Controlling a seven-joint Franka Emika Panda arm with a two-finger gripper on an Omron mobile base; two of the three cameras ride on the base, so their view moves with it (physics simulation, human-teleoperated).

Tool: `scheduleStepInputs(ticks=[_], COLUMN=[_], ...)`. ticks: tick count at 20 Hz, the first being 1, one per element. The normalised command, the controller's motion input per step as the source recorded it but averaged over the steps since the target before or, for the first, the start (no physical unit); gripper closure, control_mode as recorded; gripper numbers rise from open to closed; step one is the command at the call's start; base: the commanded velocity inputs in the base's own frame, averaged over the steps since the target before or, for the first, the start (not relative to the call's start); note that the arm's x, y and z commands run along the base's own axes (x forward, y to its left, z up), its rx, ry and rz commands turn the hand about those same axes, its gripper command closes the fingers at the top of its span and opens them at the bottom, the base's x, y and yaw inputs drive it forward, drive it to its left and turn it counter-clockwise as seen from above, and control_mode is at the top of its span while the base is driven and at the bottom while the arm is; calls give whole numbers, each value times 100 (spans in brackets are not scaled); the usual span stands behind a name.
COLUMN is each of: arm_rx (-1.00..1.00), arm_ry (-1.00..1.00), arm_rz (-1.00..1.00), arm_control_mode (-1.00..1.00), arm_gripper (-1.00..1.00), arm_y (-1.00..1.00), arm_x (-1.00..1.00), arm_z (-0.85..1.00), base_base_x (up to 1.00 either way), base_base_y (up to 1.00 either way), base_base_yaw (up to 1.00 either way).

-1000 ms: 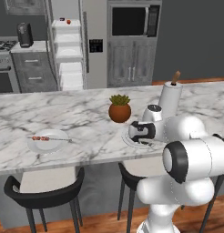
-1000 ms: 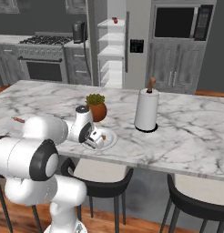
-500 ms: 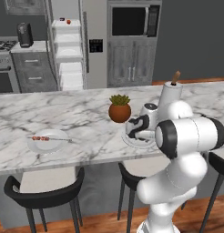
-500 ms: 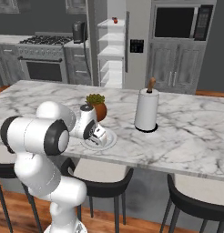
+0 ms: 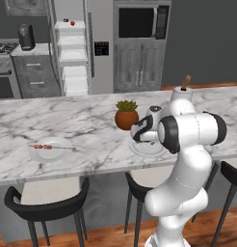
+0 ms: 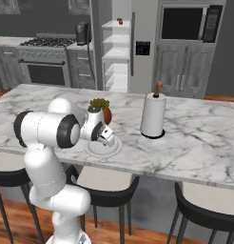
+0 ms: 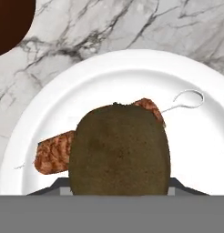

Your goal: Pick up the apple and kiwi from the fridge and place one fruit on each plate on the dining counter.

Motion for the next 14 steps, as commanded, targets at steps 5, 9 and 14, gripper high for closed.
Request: scheduleStepInputs(ticks=[5, 9, 14], arm_rx=[0, 0, 0], arm_ry=[-1, -1, -3], arm_rz=[0, 0, 0], arm_control_mode=[-100, -100, -100], arm_gripper=[-100, -100, -100], arm_y=[0, 0, 0], arm_x=[4, -21, -17], arm_z=[-18, -1, 0], base_base_x=[0, 0, 0], base_base_y=[0, 0, 0], base_base_yaw=[0, 0, 0])
